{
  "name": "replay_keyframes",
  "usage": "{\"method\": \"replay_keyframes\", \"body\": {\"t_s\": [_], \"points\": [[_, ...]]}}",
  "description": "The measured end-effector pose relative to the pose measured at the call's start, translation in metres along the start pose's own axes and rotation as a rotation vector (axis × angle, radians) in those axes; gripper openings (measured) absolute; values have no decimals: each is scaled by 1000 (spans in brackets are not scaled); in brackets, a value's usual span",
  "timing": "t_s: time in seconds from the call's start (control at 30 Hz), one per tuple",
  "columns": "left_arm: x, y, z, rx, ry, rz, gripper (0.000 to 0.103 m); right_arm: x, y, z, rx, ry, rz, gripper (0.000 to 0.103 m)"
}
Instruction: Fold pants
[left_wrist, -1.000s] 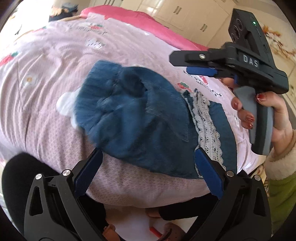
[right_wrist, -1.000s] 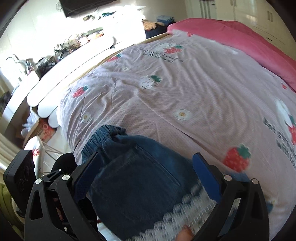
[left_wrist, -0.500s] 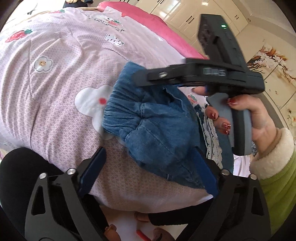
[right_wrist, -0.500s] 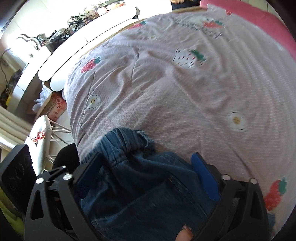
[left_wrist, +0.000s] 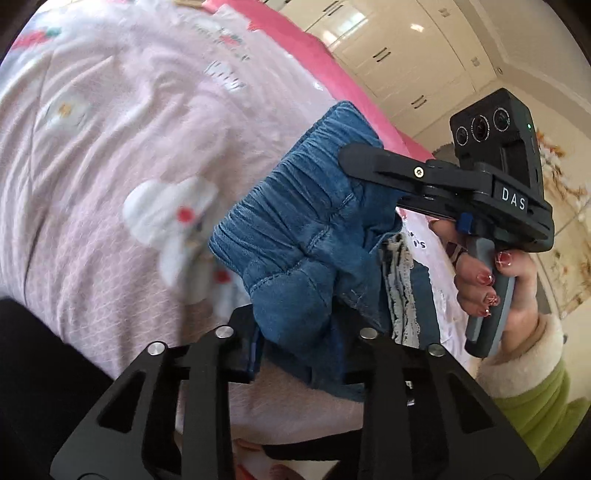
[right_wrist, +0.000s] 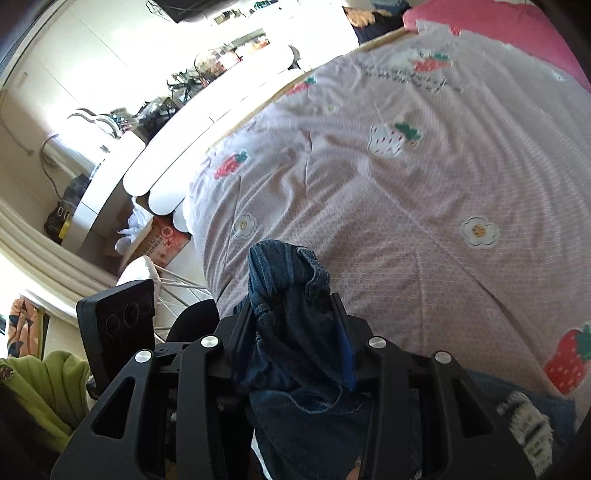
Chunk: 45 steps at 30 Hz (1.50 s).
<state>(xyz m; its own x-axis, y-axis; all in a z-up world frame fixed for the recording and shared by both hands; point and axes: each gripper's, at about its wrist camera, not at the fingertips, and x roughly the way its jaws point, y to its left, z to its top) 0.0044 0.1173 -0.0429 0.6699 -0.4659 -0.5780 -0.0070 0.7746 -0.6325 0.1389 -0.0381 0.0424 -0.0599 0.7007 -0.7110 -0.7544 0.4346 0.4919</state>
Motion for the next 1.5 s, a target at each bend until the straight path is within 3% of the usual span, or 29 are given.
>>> {"method": "replay_keyframes", "body": {"t_s": [0.3,0.6,0.97,1.07,1.13,1.3,1.5], "points": [[2,-74,5,218,-30,8,18,-67,-14,-19,19,-106,-31,39],[51,-127,-17,363,63,12,18,-117,-54,-82,122,-167,-72,43],[96,-170,-40,483,140,66,19,-142,-87,-153,245,-246,-85,68],[101,-177,-42,502,153,72,28,-150,-88,-166,252,-263,-112,72],[108,-180,-42,511,161,68,40,-156,-89,-173,258,-277,-133,74],[122,-186,-52,544,199,37,51,-174,-99,-189,311,-311,-188,80],[107,-184,-65,538,249,-51,61,-195,-94,-204,320,-355,-258,86]]}}
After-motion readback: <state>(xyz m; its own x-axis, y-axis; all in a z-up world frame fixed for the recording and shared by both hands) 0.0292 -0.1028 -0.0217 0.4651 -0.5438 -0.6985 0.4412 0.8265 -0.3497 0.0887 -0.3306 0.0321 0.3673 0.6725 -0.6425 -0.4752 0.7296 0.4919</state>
